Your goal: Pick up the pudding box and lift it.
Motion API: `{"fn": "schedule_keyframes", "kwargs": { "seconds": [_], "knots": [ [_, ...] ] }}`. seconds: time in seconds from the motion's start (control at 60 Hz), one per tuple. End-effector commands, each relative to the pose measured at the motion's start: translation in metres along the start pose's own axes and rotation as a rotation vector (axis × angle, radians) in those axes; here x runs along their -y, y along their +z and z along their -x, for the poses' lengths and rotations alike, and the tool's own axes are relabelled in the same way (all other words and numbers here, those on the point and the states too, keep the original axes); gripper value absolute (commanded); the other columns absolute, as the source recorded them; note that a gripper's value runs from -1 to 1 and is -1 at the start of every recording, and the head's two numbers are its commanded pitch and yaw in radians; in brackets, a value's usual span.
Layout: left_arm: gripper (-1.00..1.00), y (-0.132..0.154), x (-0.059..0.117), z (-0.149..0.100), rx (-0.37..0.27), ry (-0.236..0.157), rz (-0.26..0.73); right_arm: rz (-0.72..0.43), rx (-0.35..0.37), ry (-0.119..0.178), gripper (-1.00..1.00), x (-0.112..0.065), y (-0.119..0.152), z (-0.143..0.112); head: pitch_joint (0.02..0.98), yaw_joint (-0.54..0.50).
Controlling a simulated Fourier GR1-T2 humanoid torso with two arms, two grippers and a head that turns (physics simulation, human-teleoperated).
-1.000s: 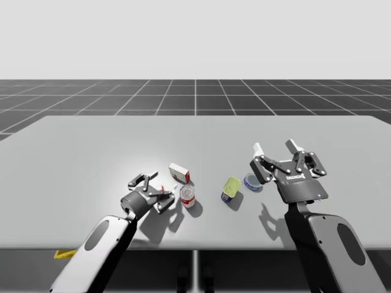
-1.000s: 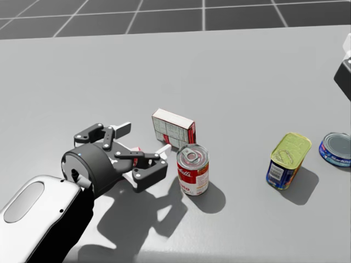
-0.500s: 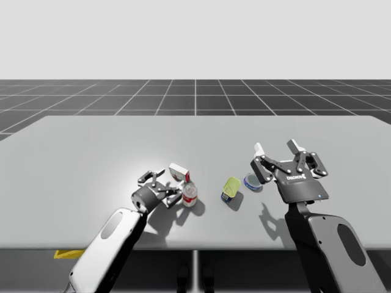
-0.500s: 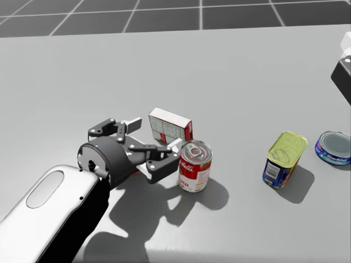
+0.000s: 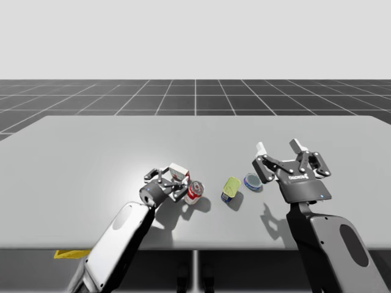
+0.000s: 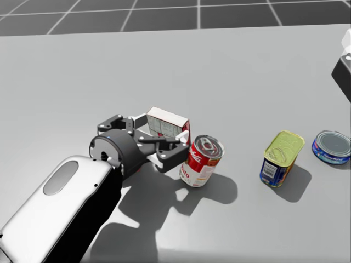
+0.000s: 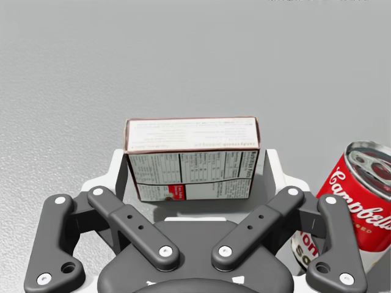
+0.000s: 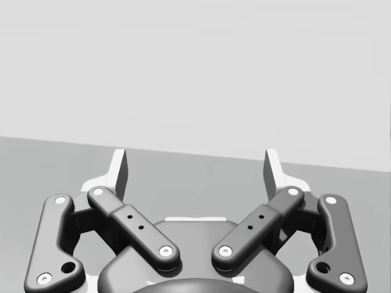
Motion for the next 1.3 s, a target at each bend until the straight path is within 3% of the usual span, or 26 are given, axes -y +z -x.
{"fn": "schedule_keyframes", "kwargs": {
  "seconds": [0.017, 0.467, 0.483, 0.5, 0.517, 0.933, 1.133, 1.3],
  "knots": [
    [-1.00, -0.006, 0.004, 0.007, -0.023, 0.023, -0.009, 0.003, 0.002, -0.001, -1.00, 0.001, 0.000, -0.001, 0.799, 0.09],
    [-1.00, -0.017, 0.006, 0.010, -0.033, 0.048, -0.051, 0.006, 0.006, -0.001, -1.00, 0.003, 0.001, -0.002, 0.794, 0.09],
    [-0.28, -0.018, 0.006, 0.011, -0.033, 0.050, -0.049, 0.006, 0.006, -0.001, -1.00, 0.003, 0.001, -0.002, 0.792, 0.09],
    [0.94, -0.017, 0.007, 0.012, -0.035, 0.055, -0.044, 0.005, 0.006, -0.002, -1.00, 0.003, 0.001, -0.002, 0.787, 0.09],
    [0.99, -0.016, 0.007, 0.013, -0.035, 0.053, -0.045, 0.005, 0.006, -0.001, -1.00, 0.003, 0.000, -0.002, 0.784, 0.09],
    [1.00, -0.012, 0.014, 0.016, -0.044, 0.041, 0.000, 0.012, 0.005, -0.001, -1.00, 0.006, -0.003, 0.000, 0.462, 0.10],
    [1.00, -0.010, 0.017, 0.014, -0.036, 0.026, 0.012, 0.014, 0.005, -0.001, -1.00, 0.008, -0.004, 0.000, 0.374, 0.10],
    [1.00, -0.005, 0.018, -0.003, -0.018, -0.003, 0.024, 0.018, 0.004, -0.003, -1.00, 0.009, -0.004, 0.000, 0.361, 0.10]
  ]
}}
